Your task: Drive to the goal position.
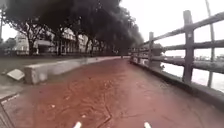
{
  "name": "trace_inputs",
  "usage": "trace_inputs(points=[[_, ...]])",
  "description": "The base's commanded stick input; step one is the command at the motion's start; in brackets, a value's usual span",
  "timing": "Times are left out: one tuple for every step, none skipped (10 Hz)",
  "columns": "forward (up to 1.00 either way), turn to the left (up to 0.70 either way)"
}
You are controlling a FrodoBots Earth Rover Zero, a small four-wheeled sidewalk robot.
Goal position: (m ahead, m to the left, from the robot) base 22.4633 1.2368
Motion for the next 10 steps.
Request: trace_inputs(points=[[0.5, 0.0], [0.5, 0.0], [0.5, 0.0], [0.5, 0.0], [0.5, 0.0], [0.5, 0.0], [0.5, 0.0], [0.5, 0.0], [0.5, 0.0], [0.5, 0.0]])
